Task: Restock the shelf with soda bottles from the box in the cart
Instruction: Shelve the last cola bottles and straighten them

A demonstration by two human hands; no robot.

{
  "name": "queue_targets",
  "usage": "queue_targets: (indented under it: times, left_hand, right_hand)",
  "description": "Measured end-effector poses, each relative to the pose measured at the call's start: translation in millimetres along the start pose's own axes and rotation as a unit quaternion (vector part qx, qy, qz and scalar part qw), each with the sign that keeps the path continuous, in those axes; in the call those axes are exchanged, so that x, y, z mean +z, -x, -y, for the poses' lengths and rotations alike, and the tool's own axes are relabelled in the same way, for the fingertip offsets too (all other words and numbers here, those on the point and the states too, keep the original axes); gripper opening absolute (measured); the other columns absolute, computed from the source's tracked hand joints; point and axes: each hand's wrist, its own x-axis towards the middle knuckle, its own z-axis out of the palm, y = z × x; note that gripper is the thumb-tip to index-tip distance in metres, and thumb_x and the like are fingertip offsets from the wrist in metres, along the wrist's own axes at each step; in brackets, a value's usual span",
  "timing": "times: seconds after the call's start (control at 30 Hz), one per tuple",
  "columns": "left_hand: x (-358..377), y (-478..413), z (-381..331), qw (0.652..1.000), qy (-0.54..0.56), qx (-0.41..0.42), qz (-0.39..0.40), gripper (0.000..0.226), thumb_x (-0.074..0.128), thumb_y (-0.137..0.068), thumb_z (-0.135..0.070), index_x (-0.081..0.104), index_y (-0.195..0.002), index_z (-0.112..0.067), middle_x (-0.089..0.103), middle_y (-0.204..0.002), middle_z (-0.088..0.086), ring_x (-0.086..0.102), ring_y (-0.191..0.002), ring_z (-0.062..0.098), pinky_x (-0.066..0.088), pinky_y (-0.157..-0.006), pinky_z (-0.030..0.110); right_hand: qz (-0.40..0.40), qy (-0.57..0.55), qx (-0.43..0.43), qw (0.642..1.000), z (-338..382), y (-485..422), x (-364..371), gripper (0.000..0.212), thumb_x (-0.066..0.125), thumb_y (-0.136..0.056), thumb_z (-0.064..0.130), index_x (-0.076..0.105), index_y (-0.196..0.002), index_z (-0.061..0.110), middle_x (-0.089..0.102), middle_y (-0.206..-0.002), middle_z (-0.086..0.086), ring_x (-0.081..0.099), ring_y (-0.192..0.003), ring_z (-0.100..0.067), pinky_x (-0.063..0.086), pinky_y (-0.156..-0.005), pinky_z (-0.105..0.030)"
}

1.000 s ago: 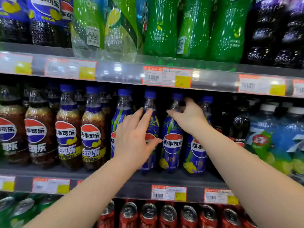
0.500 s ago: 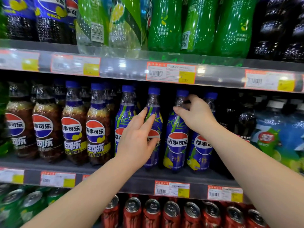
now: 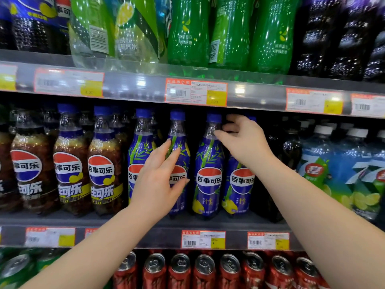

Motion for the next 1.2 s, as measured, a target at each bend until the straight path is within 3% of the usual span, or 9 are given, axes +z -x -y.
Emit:
queue_targets:
  times: [0.1, 0.17, 0.23, 0.3, 0.5, 0.63, 0.83, 1.03, 1.2]
  left_hand:
    - [2, -1, -3, 0.999, 0.007, 0.015, -0.030, 0.061, 0.067, -0.068, -0.026, 0.058, -0.121, 0.001, 0.051, -0.133, 0.023, 0.040, -0.122, 0.028, 0.031, -0.100, 0.039]
    - [4, -4, -7, 0.999, 0.004, 0.028, -0.044, 0.059, 0.069, -0.067, -0.027, 0.059, -0.119, 0.000, 0.053, -0.129, 0.022, 0.043, -0.118, 0.030, 0.033, -0.100, 0.037]
    - [7, -6, -13, 0.998, 0.000, 0.038, -0.041, 0.059, 0.069, -0.066, -0.027, 0.060, -0.118, -0.001, 0.054, -0.128, 0.020, 0.047, -0.117, 0.033, 0.035, -0.099, 0.038]
    - [10, -6, -17, 0.999, -0.009, 0.045, -0.029, 0.060, 0.069, -0.066, -0.028, 0.059, -0.120, -0.003, 0.054, -0.129, 0.019, 0.049, -0.119, 0.038, 0.038, -0.099, 0.044]
    - [12, -2, -10, 0.999, -0.025, 0.027, -0.014, 0.061, 0.071, -0.067, -0.025, 0.057, -0.122, -0.002, 0.051, -0.131, 0.019, 0.043, -0.123, 0.041, 0.030, -0.104, 0.040]
    - [12, 1, -7, 1.000, -0.020, 0.022, -0.008, 0.064, 0.077, -0.068, -0.019, 0.054, -0.126, -0.004, 0.049, -0.135, 0.017, 0.038, -0.126, 0.034, 0.025, -0.107, 0.036]
    - [9, 7, -4, 0.999, -0.023, 0.020, -0.008, 0.064, 0.077, -0.067, -0.020, 0.055, -0.125, -0.004, 0.050, -0.133, 0.017, 0.041, -0.123, 0.031, 0.034, -0.102, 0.039]
    - [-4, 11, 6, 0.994, -0.095, -0.033, -0.042, 0.058, 0.053, -0.068, -0.041, 0.060, -0.118, -0.011, 0.057, -0.123, 0.012, 0.047, -0.115, 0.030, 0.045, -0.086, 0.047]
    - [-13, 12, 23, 0.985, -0.156, -0.066, -0.045, 0.061, 0.069, -0.066, -0.037, 0.058, -0.119, -0.010, 0.053, -0.131, 0.016, 0.029, -0.127, 0.032, 0.039, -0.096, 0.055]
  right_hand:
    - [-0.107, 0.029, -0.028, 0.993, -5, 0, -27, 0.019, 0.066, -0.081, 0.021, 0.058, -0.097, 0.014, 0.059, -0.074, 0.005, 0.061, -0.078, -0.023, 0.050, -0.079, -0.037]
    - [-0.137, 0.058, -0.025, 0.989, -15, -1, -36, 0.028, 0.069, -0.078, 0.024, 0.057, -0.100, 0.013, 0.061, -0.087, -0.003, 0.059, -0.085, -0.025, 0.048, -0.081, -0.037]
    - [-0.124, 0.088, 0.006, 0.988, -27, -2, -36, 0.052, 0.074, -0.074, 0.028, 0.052, -0.116, 0.008, 0.059, -0.112, -0.013, 0.057, -0.101, -0.029, 0.045, -0.087, -0.035]
    - [-0.095, 0.090, 0.045, 0.990, -35, -2, -32, 0.066, 0.076, -0.072, 0.031, 0.045, -0.126, 0.008, 0.055, -0.123, -0.014, 0.055, -0.111, -0.030, 0.043, -0.092, -0.034]
    - [-0.009, 0.053, 0.064, 0.997, -41, -3, -29, 0.035, 0.067, -0.082, 0.033, 0.059, -0.110, 0.014, 0.062, -0.095, -0.002, 0.060, -0.097, -0.024, 0.049, -0.090, -0.038]
    - [0.019, 0.043, 0.067, 0.997, -40, -8, -33, 0.035, 0.064, -0.084, 0.029, 0.059, -0.114, 0.011, 0.065, -0.104, -0.009, 0.061, -0.102, -0.028, 0.048, -0.094, -0.043]
    - [0.030, 0.038, 0.054, 0.997, -43, -9, -33, 0.029, 0.061, -0.087, 0.025, 0.060, -0.112, 0.011, 0.066, -0.111, -0.013, 0.061, -0.105, -0.030, 0.047, -0.096, -0.046]
    - [0.009, 0.100, 0.050, 0.994, -40, -5, -28, 0.040, 0.061, -0.086, 0.032, 0.057, -0.119, 0.008, 0.064, -0.118, -0.017, 0.058, -0.110, -0.033, 0.046, -0.095, -0.040]
    - [-0.064, 0.098, 0.015, 0.993, -42, 7, -23, 0.063, 0.066, -0.082, 0.029, 0.039, -0.136, 0.011, 0.053, -0.134, -0.016, 0.049, -0.123, -0.033, 0.039, -0.099, -0.036]
